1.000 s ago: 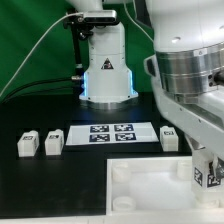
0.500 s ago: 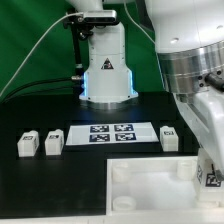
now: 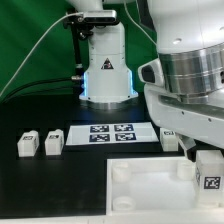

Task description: Assemble one leg

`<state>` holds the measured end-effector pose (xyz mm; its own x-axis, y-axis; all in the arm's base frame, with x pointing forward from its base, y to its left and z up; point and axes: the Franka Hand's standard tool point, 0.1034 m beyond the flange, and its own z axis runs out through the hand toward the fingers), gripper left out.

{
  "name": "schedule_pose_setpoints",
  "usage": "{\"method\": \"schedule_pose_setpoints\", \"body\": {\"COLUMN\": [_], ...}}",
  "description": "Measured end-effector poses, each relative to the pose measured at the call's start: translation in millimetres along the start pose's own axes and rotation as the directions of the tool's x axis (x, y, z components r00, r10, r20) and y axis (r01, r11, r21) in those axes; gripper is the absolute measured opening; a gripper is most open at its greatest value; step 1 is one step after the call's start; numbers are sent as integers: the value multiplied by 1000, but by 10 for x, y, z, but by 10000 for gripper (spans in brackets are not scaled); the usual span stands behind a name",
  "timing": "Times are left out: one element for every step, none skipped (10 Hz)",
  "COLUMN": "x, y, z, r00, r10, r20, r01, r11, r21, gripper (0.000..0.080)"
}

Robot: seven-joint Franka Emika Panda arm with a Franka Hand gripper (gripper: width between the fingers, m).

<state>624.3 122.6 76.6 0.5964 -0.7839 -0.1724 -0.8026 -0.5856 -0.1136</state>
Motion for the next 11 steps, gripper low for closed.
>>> {"method": "schedule_pose_setpoints", "body": {"x": [2, 12, 55, 78, 85, 82, 79, 81, 89, 97, 104], "y": [2, 9, -20, -64, -56, -54, -55, -54, -49, -45, -39], "z": [2, -5, -51, -84, -79, -75, -75, -75, -76, -78, -79], "r00": [995, 970, 887, 769, 699, 705, 722, 721, 755, 834, 893], "r10": [-104, -242, -462, -640, -715, -709, -692, -693, -655, -552, -449], "r20": [0, -3, -12, -15, -8, -7, -9, -9, -14, -24, -33], "r01": [104, 242, 461, 636, 712, 706, 689, 690, 652, 549, 446], "r11": [995, 970, 885, 767, 697, 703, 720, 719, 754, 832, 892], "r21": [0, -18, -66, -84, -85, -83, -83, -83, -83, -80, -76], "gripper": [649, 649, 649, 649, 649, 649, 524, 388, 305, 305, 305]}}
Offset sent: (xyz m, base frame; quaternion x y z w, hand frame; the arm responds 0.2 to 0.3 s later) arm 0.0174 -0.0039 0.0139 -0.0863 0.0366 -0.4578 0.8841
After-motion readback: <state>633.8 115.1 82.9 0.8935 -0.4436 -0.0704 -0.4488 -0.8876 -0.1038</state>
